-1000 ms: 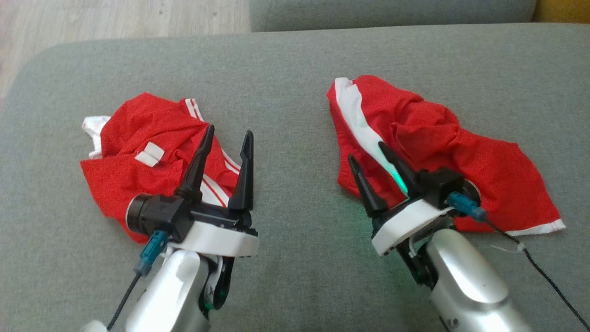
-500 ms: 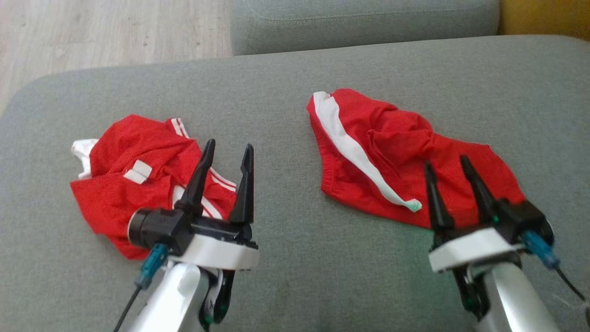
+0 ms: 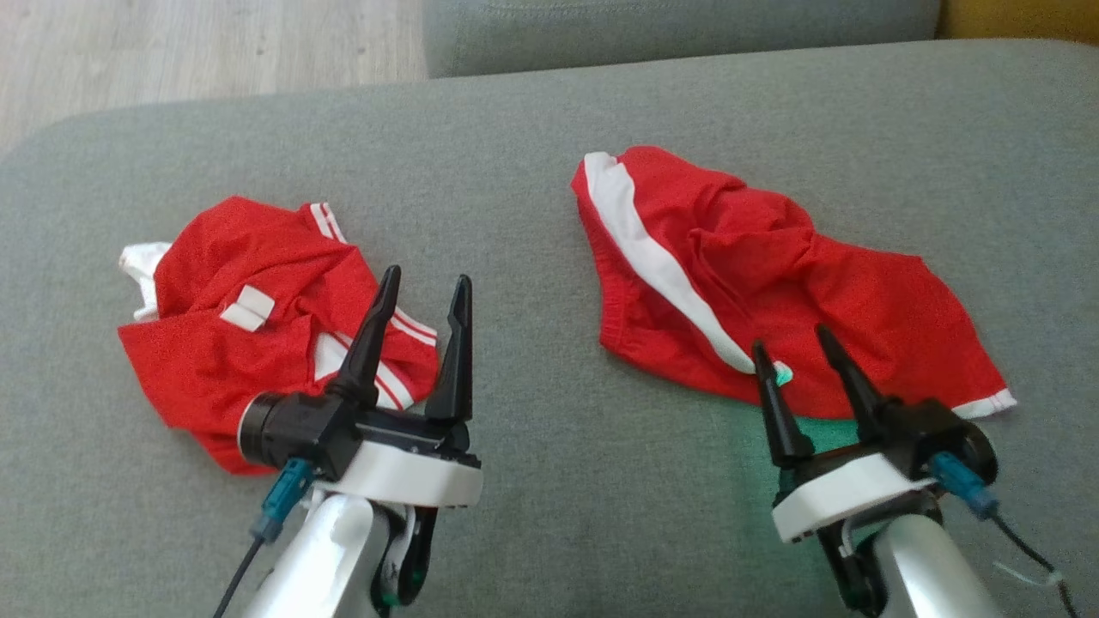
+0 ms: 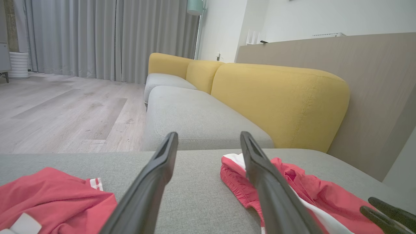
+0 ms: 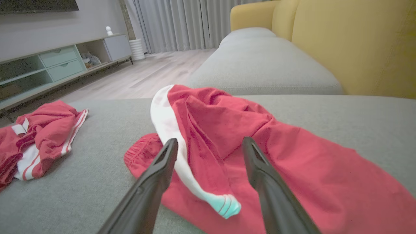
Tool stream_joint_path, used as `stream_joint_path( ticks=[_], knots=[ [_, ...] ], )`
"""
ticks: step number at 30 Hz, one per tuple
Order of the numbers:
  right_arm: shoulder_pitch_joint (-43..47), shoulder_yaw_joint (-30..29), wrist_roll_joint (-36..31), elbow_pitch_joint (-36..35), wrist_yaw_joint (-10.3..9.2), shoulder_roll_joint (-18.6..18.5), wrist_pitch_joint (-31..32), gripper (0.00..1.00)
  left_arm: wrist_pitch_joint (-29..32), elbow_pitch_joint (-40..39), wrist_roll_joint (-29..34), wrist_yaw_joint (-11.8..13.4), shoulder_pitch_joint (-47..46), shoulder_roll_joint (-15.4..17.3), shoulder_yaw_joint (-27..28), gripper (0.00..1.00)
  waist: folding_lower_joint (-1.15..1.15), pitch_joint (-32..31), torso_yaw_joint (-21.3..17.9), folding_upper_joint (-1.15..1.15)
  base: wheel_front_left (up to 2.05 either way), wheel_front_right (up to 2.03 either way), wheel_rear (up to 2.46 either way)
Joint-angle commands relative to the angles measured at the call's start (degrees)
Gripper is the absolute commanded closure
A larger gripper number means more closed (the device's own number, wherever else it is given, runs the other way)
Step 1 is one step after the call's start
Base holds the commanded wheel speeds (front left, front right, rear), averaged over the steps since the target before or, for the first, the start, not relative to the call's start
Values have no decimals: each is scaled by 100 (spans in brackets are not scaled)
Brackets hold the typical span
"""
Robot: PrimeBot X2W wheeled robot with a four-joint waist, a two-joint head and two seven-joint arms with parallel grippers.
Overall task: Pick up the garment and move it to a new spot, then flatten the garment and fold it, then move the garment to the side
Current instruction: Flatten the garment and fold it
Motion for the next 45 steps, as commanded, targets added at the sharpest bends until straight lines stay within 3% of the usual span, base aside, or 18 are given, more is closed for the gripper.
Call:
stream_joint_path(
  ticks=[1, 13, 14, 15, 16, 26, 30, 37, 40, 45],
  knots=[
    [-235, 170, -32, -126, -4, 21, 16, 0, -53, -177, 21, 8, -300, 48, 179, 0, 0, 58, 36, 0, 0, 0, 0],
    [-709, 353, -216, 813, -4, 19, 135, 0, -49, -118, 48, -2, -515, 21, 115, 0, 0, 382, 279, 0, 0, 0, 0],
    [-736, 354, -191, 877, -4, 19, 131, 12, -49, -115, 48, 2, -523, 19, 115, 0, 0, 393, 289, 0, 0, 0, 0],
    [-764, 355, -166, 934, -4, 19, 126, 70, -49, -113, 48, 5, -530, 17, 114, 0, 0, 401, 299, 0, 0, 0, 0],
    [-791, 360, -154, 982, -4, 19, 116, 100, -50, -109, 48, 6, -535, 16, 114, 0, 0, 406, 306, 0, 0, 0, 0],
    [-1152, 21, 69, 464, -4, 11, -45, 100, -51, -27, 14, 27, -478, 25, 133, 0, 0, 178, 231, 0, 0, 0, 0],
    [-1407, -177, 84, 64, -4, -132, 280, 100, -52, -23, -6, 28, -448, 9, 122, 0, 0, 90, 219, 0, 0, 0, 0],
    [-2245, -534, -10, -148, -4, -877, 1225, 100, -52, -101, -3, 10, -497, -41, 61, 0, 0, 286, 376, 0, 0, 0, 0],
    [-2550, -607, 7, -39, -4, -1137, 1404, 100, -52, -123, 3, 8, -540, -58, 48, 0, 0, 433, 460, 0, 0, 0, 0],
    [-3332, -657, 69, 463, -4, -1905, 1699, 100, -52, -142, 38, -17, -708, -117, -30, 0, 0, 885, 766, 0, 0, 0, 0]
  ],
)
